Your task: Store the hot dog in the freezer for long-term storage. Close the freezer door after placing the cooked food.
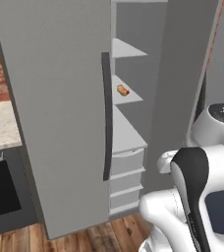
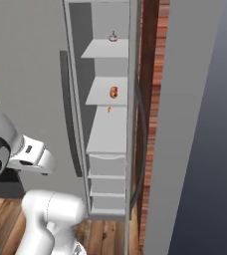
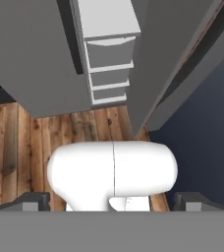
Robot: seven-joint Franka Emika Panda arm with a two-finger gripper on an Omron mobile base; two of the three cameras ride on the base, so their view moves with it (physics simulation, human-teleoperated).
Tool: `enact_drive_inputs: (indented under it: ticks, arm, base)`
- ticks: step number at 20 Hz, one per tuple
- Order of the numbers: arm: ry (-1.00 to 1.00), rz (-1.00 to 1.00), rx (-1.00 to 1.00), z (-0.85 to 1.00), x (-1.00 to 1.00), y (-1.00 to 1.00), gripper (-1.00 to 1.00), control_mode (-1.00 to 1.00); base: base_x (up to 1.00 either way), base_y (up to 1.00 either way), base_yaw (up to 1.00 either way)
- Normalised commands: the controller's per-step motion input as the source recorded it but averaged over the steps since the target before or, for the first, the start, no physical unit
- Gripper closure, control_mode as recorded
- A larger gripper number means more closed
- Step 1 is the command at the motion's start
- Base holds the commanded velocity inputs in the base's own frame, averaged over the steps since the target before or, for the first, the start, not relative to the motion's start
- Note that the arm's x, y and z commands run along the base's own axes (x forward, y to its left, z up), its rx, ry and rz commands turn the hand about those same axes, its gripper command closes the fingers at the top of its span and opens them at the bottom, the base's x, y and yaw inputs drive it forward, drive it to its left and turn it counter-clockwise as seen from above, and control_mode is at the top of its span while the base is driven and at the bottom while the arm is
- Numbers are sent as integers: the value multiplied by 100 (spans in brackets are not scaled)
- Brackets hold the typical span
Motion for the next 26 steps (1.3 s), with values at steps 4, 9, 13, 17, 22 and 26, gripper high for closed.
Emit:
enact_drive_inputs:
  ticks: [4, 9, 13, 17, 22, 26]
  arm:
    - [0, 0, 0, 0, 0, 0, -100, 100]
    - [0, 0, 0, 0, 0, 0, -100, 100]
    - [0, 0, 0, 0, 0, 0, -100, 100]
    - [0, 0, 0, 0, 0, 0, -100, 100]
    - [0, 0, 0, 0, 0, 0, -100, 100]
    - [0, 0, 0, 0, 0, 0, -100, 100]
  base:
    - [0, -33, 15]
    - [0, -58, 8]
    - [0, -50, 0]
    - [0, -9, -2]
    - [20, -1, 0]
    - [27, -1, 6]
